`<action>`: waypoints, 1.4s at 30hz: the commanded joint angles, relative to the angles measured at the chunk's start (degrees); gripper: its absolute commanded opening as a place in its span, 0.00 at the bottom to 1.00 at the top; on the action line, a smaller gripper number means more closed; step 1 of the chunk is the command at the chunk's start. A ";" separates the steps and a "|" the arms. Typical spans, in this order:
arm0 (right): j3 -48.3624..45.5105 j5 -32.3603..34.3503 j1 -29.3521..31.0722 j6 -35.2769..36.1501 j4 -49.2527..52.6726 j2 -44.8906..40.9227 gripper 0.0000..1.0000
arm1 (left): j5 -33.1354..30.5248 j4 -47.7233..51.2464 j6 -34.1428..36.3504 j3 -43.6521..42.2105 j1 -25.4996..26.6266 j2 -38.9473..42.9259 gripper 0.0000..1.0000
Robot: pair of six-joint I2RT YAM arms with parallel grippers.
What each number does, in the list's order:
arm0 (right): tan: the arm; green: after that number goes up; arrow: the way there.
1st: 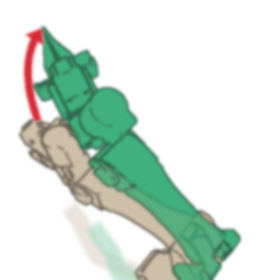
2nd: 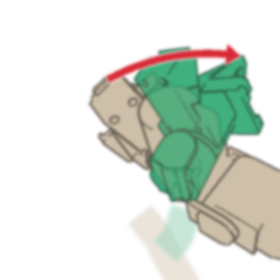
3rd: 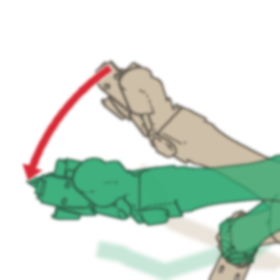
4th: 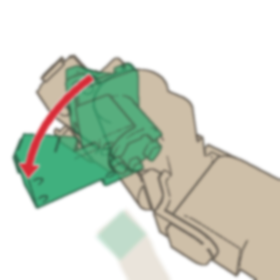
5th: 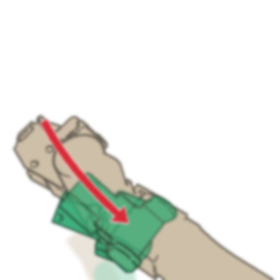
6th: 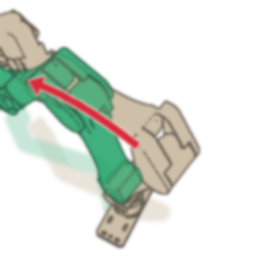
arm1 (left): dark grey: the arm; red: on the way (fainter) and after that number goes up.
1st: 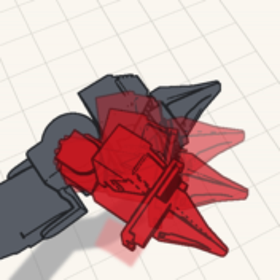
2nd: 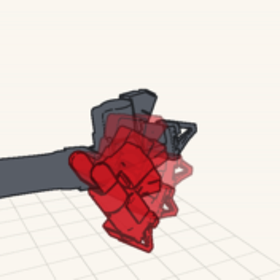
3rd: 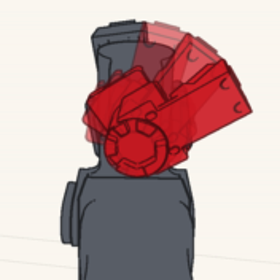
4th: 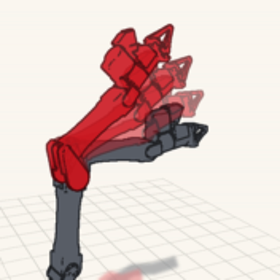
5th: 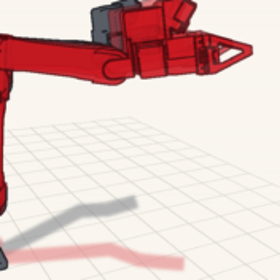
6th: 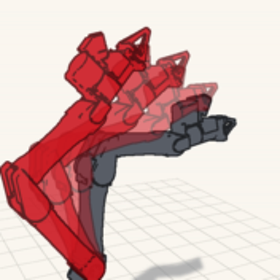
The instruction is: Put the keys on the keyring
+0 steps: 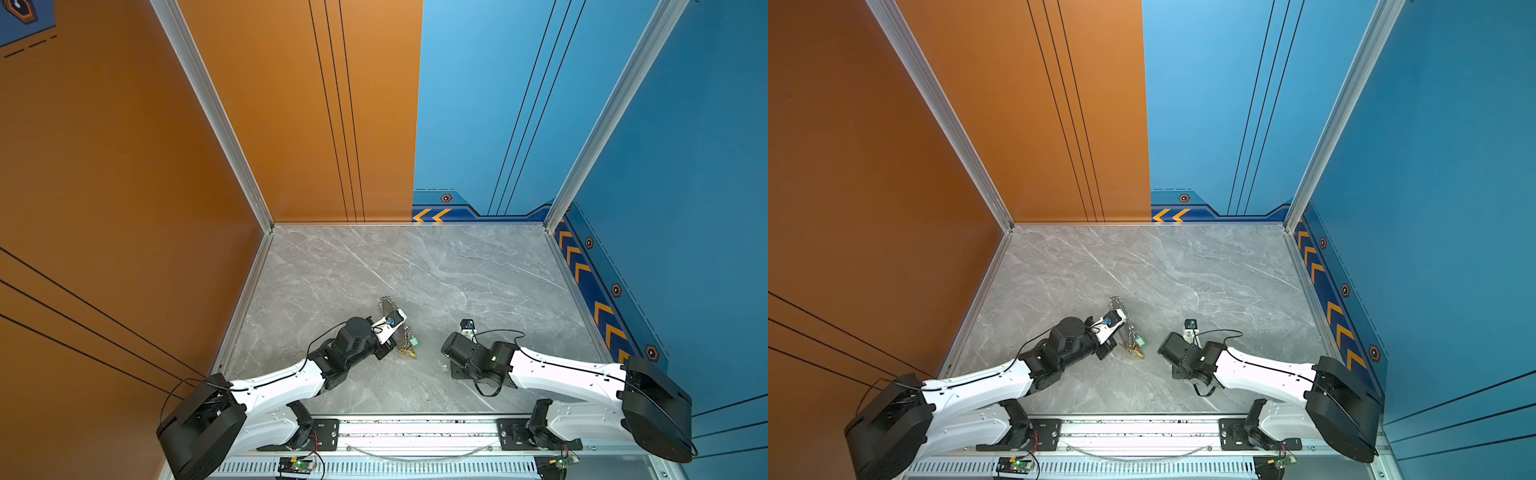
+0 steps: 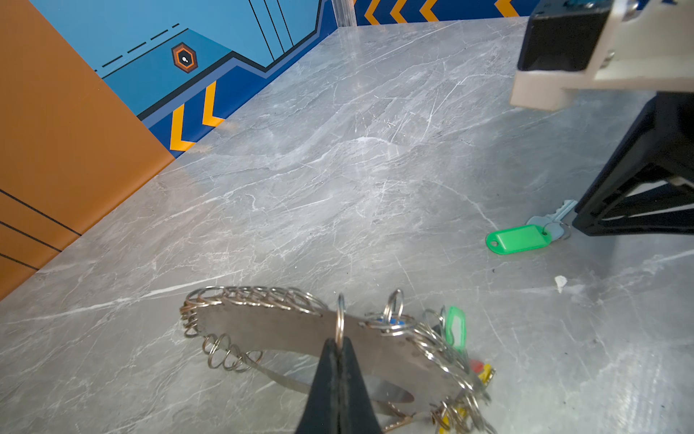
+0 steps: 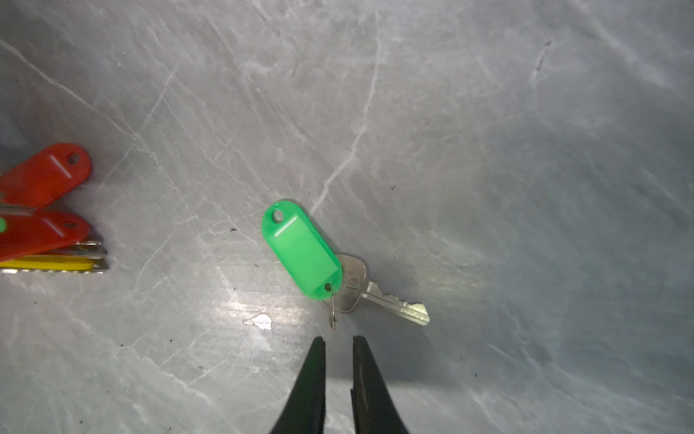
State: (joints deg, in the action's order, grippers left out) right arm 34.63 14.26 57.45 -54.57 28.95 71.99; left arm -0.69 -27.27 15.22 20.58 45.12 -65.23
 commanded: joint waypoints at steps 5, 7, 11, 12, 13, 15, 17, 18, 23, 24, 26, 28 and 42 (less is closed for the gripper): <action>-0.70 1.57 0.47 -1.42 -1.92 2.07 0.16 | -0.81 -1.19 0.60 1.44 0.82 -0.25 0.00; -0.45 1.51 0.46 -1.42 -1.97 2.83 0.16 | -0.80 -1.19 0.60 1.47 0.77 -0.25 0.00; -0.22 1.47 0.39 -1.68 -1.97 3.84 0.15 | -0.81 -1.22 0.59 1.47 0.77 -0.20 0.00; -0.18 1.47 0.38 -1.56 -2.01 3.99 0.15 | -0.81 -1.21 0.60 1.46 0.85 -0.33 0.00; -0.18 1.43 0.30 -1.59 -2.05 4.09 0.15 | -0.81 -1.21 0.61 1.44 0.84 -0.33 0.00; -0.25 1.30 0.20 -1.61 -2.22 4.33 0.13 | -0.72 -1.21 0.60 1.49 0.84 -0.42 0.00; -0.18 1.29 0.22 -1.51 -2.41 4.62 0.12 | -0.72 -1.21 0.60 1.47 0.79 -0.42 0.00; -0.18 1.23 0.12 -1.43 -2.60 4.81 0.12 | -0.76 -1.18 0.60 1.46 0.84 -0.34 0.00; 0.16 1.38 0.03 -1.16 -2.76 5.29 0.11 | -0.72 -1.15 0.60 1.43 0.84 -0.27 0.00; 0.17 1.45 0.03 -1.06 -2.70 5.31 0.11 | -0.72 -1.20 0.60 1.45 0.84 -0.36 0.00; 0.32 1.72 0.03 -0.98 -2.81 5.27 0.11 | -0.72 -1.20 0.60 1.44 0.78 -0.39 0.00; 0.17 1.82 0.03 -0.92 -3.02 5.41 0.12 | -0.72 -1.12 0.60 1.51 0.82 -0.42 0.00; 0.55 2.95 -0.06 -0.45 -2.96 5.99 0.09 | -0.64 -1.17 0.60 1.50 0.78 -0.55 0.00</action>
State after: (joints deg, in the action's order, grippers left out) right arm 34.54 15.18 57.43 -55.35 25.85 77.82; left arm -0.67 -27.29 15.22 20.58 45.12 -65.39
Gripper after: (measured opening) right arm 0.091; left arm 0.044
